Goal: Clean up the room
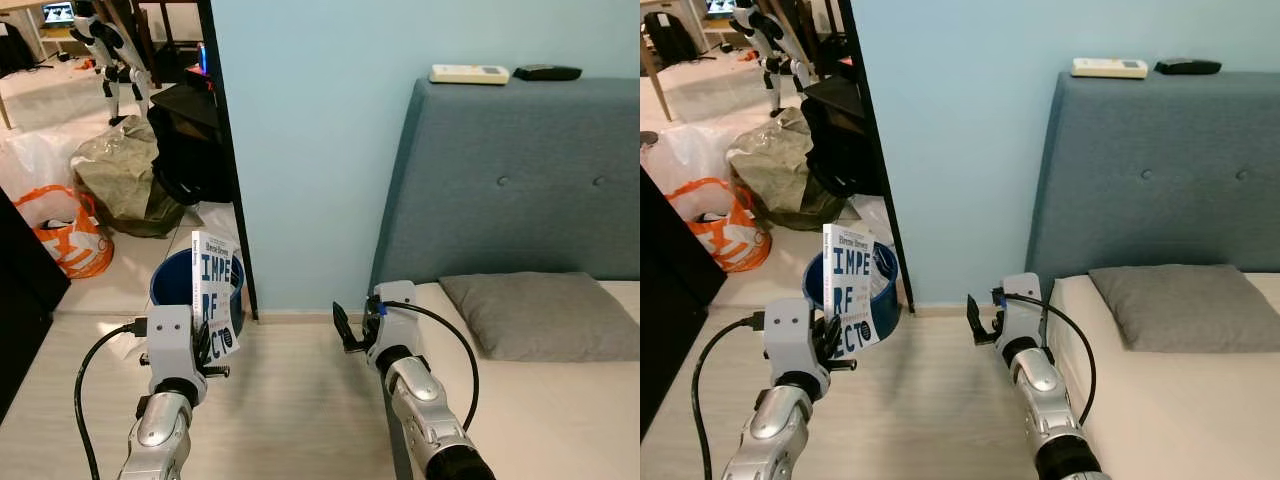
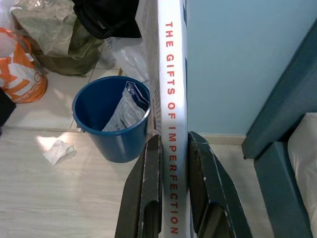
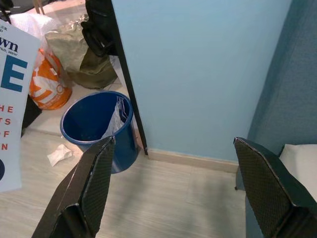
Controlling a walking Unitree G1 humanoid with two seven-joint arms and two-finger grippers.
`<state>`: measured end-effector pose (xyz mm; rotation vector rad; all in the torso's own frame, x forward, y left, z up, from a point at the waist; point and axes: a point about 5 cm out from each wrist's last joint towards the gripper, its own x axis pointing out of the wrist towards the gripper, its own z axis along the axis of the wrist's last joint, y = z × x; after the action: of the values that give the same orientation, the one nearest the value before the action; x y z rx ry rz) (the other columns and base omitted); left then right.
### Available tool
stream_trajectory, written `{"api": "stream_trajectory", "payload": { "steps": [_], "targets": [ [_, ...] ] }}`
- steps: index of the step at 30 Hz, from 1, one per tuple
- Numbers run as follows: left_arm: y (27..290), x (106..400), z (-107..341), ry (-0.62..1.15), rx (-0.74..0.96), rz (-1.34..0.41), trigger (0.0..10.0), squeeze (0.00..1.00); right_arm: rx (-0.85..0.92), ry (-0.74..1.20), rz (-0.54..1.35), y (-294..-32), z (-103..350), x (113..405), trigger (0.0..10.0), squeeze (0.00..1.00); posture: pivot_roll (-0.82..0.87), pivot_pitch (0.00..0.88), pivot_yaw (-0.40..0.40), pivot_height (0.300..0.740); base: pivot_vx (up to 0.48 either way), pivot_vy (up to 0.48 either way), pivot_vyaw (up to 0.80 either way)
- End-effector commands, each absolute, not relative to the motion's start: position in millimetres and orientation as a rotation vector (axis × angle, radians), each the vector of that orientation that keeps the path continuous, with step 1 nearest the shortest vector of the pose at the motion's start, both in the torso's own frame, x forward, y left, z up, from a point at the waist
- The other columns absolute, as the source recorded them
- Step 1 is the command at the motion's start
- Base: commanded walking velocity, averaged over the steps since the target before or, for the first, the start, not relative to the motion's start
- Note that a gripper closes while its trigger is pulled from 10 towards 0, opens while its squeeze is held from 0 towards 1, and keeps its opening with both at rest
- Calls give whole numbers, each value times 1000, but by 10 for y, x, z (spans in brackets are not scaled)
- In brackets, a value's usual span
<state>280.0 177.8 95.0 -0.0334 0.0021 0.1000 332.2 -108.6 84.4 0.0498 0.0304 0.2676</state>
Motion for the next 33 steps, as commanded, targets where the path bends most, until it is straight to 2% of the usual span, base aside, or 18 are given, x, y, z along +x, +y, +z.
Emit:
{"api": "stream_trajectory", "payload": {
  "steps": [1,9,33],
  "targets": [
    [1776,2778,940,-2,-16,96,10000,0,63,61,258,-1098,768,3279,10000,0,61,115,-1,740,0,0,0],
    [1761,2784,929,2,-19,86,10000,0,56,84,251,-1115,743,3282,10000,0,59,108,0,740,0,0,-131],
    [1794,2812,897,24,18,94,10000,0,61,125,226,-1154,693,3283,10000,0,55,100,1,740,0,0,-800]
  ]
}}
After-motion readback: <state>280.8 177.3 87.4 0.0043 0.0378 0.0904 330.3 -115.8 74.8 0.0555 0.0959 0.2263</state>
